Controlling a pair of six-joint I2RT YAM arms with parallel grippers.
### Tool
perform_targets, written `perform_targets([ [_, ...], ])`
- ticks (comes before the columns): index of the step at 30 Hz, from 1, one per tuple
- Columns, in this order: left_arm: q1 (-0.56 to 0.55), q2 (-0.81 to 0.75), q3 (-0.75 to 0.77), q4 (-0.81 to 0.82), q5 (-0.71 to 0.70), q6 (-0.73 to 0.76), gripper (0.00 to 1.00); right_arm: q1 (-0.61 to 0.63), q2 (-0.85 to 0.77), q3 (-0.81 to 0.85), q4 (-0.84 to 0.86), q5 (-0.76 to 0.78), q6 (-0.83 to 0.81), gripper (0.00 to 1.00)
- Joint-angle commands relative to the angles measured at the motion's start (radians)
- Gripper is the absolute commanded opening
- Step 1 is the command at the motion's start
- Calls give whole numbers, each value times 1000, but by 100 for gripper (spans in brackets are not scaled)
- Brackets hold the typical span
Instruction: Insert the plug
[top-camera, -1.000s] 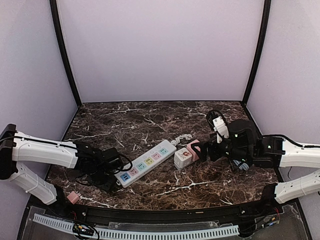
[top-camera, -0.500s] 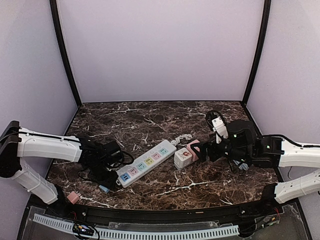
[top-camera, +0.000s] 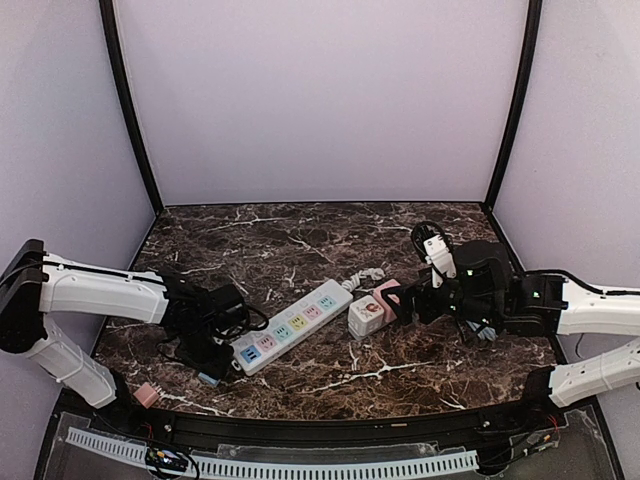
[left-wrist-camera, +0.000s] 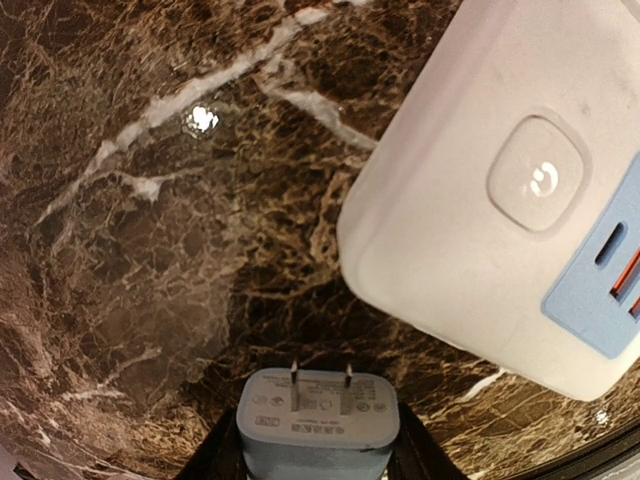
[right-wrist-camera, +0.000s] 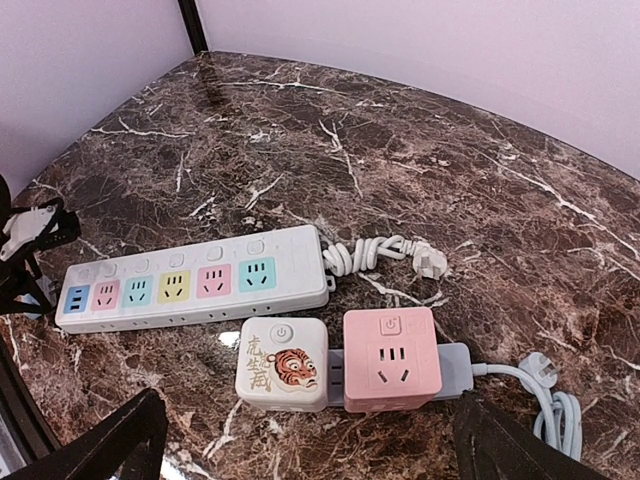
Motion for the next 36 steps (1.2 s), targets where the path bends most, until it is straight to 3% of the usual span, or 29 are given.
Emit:
perform_targets([
  [1, 6, -22, 0, -26, 1, -11, 23, -4, -8, -12, 25, 2, -7, 99],
  [8, 5, -86, 7, -26, -15, -34, 7, -3, -14, -13, 25, 2, -7, 99],
  [23, 5, -228, 78, -47, -8, -67, 4, -2, -46, -14, 39, -3, -7, 99],
  [31, 5, -321, 67, 184, -22, -92, 1, -4, -100, -45, 127, -42, -6, 99],
  [36, 5, -323, 30, 443, -28, -108, 1, -2, -137, -88, 250, -73, 0, 99],
])
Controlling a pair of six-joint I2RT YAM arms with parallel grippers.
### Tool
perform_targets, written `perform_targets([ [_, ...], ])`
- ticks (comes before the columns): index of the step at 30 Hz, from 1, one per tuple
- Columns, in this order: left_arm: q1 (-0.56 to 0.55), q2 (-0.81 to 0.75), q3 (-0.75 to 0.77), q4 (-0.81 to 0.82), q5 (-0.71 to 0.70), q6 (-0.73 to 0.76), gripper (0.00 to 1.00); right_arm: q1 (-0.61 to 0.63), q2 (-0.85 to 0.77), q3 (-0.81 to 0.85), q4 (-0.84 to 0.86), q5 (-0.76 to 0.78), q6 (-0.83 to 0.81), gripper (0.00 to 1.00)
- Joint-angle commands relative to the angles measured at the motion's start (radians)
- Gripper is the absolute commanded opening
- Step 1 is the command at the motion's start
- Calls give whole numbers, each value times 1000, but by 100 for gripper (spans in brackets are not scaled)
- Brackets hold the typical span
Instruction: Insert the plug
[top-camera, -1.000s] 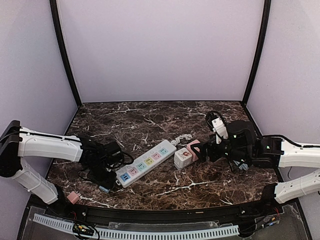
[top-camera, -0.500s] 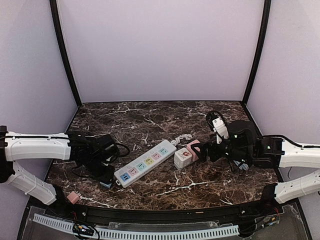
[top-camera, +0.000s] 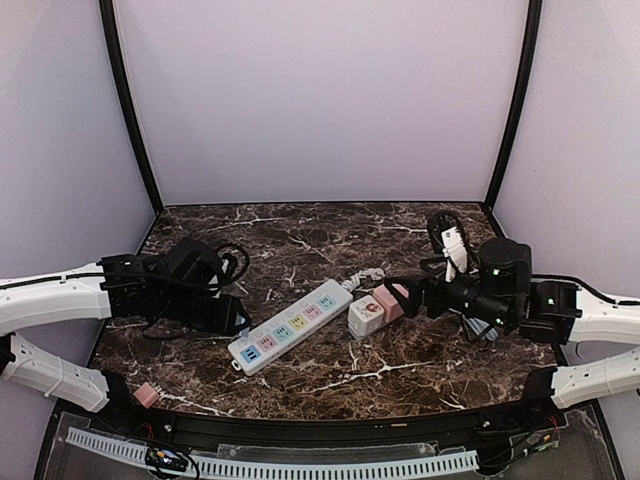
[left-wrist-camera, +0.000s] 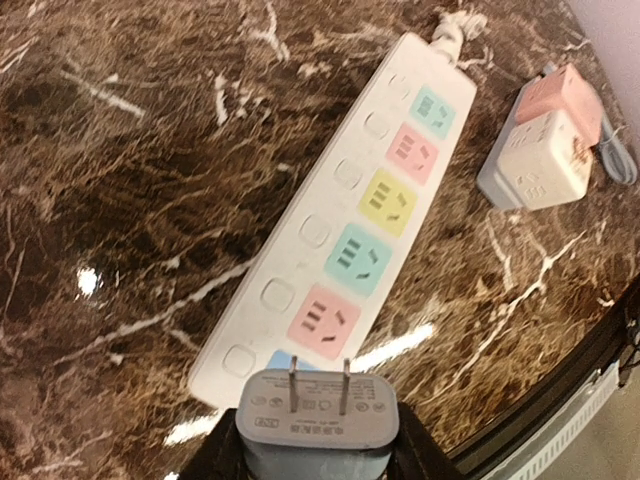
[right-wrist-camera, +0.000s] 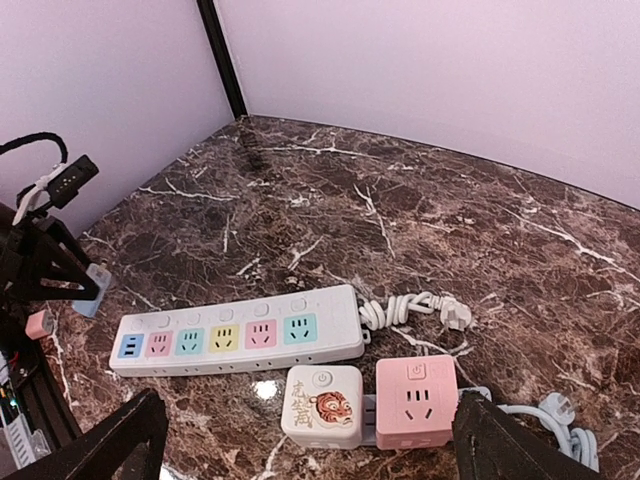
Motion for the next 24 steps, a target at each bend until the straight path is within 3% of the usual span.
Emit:
perform_targets([
  [1, 5, -7, -47, 281, -14, -31, 1, -1, -44, -55, 166, -33, 3, 99],
  [9, 5, 87, -60, 708, 4, -101, 1, 6, -36, -103, 361, -73, -22, 99],
  [13, 5, 142, -23, 836, 11, -136, 1, 12, -5, -110, 450, -96, -35, 99],
  [24, 5, 146, 79, 914, -65, -160, 1, 76, 80, -99, 643, -50, -140, 99],
])
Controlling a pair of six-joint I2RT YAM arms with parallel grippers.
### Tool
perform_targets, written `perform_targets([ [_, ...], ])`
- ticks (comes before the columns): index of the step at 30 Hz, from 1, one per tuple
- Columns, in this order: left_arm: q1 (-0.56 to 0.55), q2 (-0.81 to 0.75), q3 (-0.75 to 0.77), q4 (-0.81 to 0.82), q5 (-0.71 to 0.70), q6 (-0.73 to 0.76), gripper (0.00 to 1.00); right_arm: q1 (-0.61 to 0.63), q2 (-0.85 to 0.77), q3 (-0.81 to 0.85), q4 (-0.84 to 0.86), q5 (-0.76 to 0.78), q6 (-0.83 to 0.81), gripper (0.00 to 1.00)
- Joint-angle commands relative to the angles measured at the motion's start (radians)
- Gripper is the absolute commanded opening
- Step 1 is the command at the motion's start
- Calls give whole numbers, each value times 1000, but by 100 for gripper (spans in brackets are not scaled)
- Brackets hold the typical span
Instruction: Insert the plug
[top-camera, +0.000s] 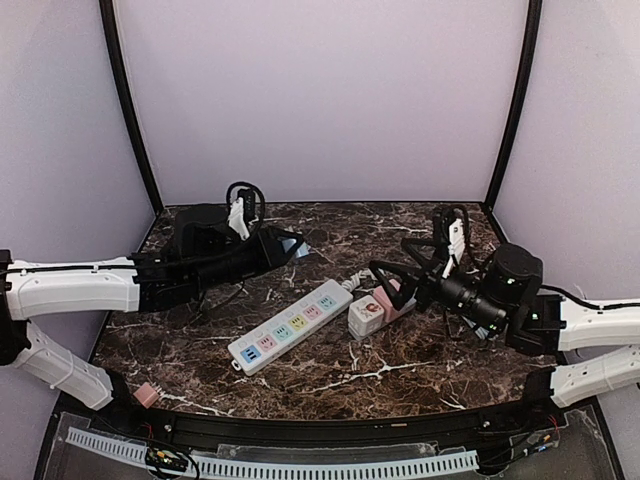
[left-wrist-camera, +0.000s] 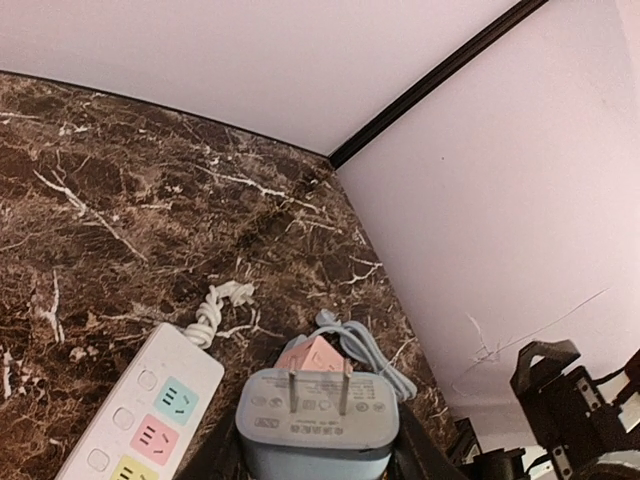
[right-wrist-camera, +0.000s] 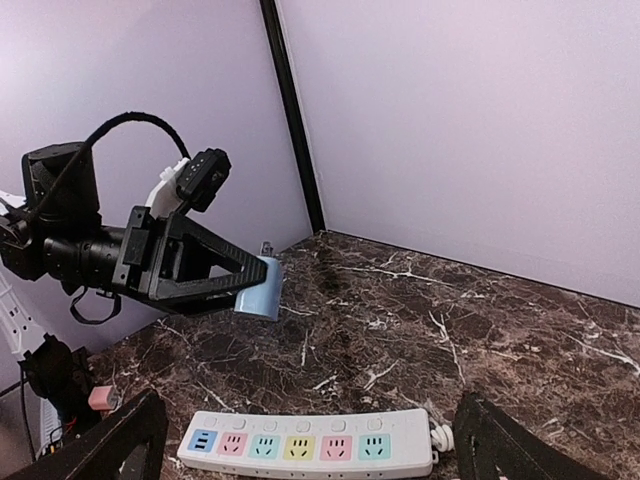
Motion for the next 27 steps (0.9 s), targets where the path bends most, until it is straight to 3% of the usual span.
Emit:
perform_targets([
  [1, 6, -22, 48, 62, -39, -27, 1, 33, 53, 4, 144, 25, -66, 99],
  [6, 6, -32, 17, 108, -60, -96, 1, 103, 113, 7, 220, 63, -151, 99],
  [16, 6, -38, -125, 368, -105, -260, 1, 212, 223, -4, 416, 126, -248, 98],
  [27, 7, -39, -141, 377, -139, -435, 1, 249, 406, 106, 523, 239, -299, 97],
])
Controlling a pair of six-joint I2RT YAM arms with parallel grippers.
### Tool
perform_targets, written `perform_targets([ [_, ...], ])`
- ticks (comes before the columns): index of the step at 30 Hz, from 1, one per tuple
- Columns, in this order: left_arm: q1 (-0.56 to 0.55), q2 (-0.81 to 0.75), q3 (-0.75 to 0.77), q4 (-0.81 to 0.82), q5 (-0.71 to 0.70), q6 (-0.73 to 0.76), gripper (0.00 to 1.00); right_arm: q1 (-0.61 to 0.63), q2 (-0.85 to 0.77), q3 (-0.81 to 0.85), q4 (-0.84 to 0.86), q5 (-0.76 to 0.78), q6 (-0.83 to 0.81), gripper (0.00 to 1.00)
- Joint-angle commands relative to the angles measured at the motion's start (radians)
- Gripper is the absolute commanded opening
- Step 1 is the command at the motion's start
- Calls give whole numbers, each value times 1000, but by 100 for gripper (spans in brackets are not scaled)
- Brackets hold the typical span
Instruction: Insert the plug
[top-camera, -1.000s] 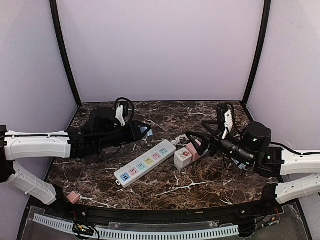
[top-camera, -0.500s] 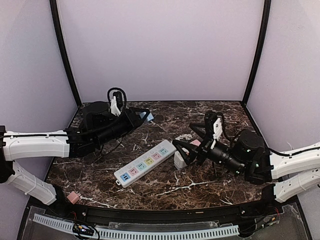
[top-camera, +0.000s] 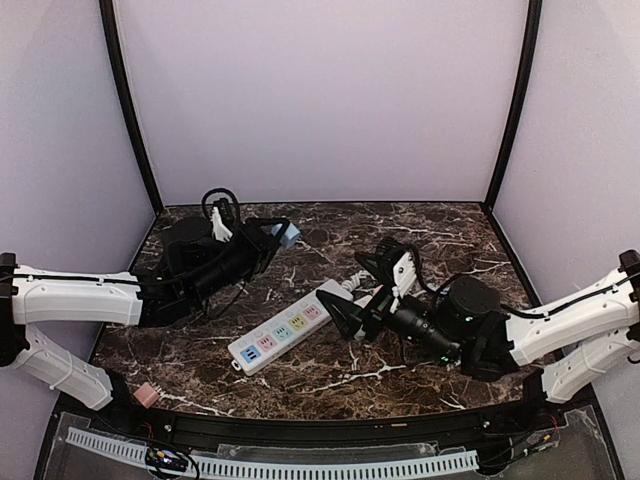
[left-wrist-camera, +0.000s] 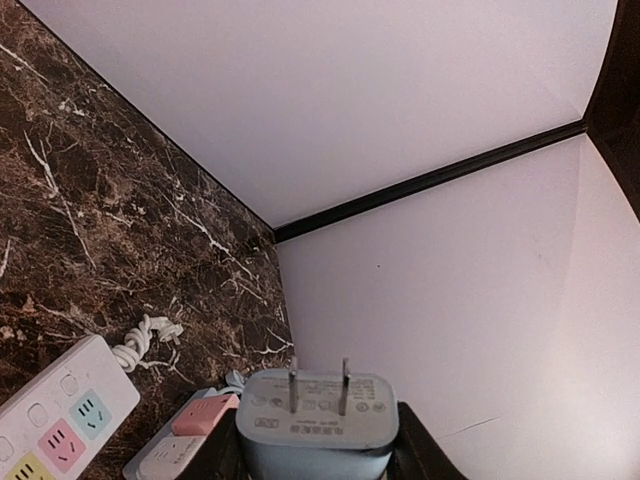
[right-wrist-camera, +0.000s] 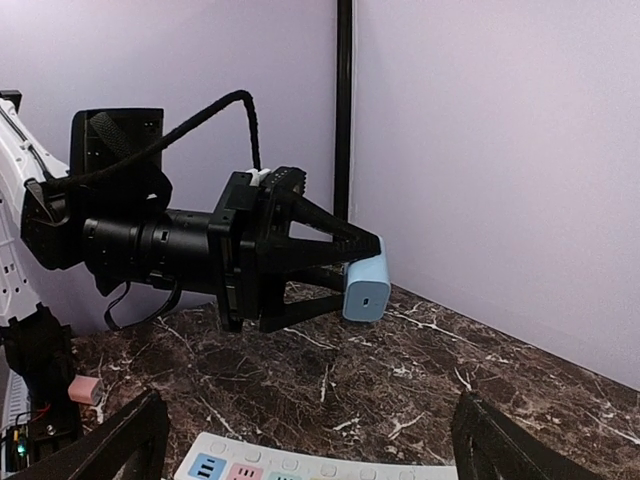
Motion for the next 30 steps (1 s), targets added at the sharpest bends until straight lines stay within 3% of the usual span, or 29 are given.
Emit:
perform_targets([
  [1, 6, -21, -17, 56, -3, -87, 1, 13, 71, 82, 101, 96, -30, 97],
  [6, 6, -20, -24, 101, 24, -109, 1, 1, 207, 202, 117, 128, -104, 96],
  [10, 6, -37, -16, 77, 40, -114, 1, -43, 269, 271, 91, 60, -94, 91],
  [18, 5, -62, -29, 77, 62, -139, 1, -91, 337, 339, 79, 31, -85, 73],
  [30, 5, -38, -27, 105, 96, -147, 1, -136, 412, 414, 63, 1, -65, 65],
])
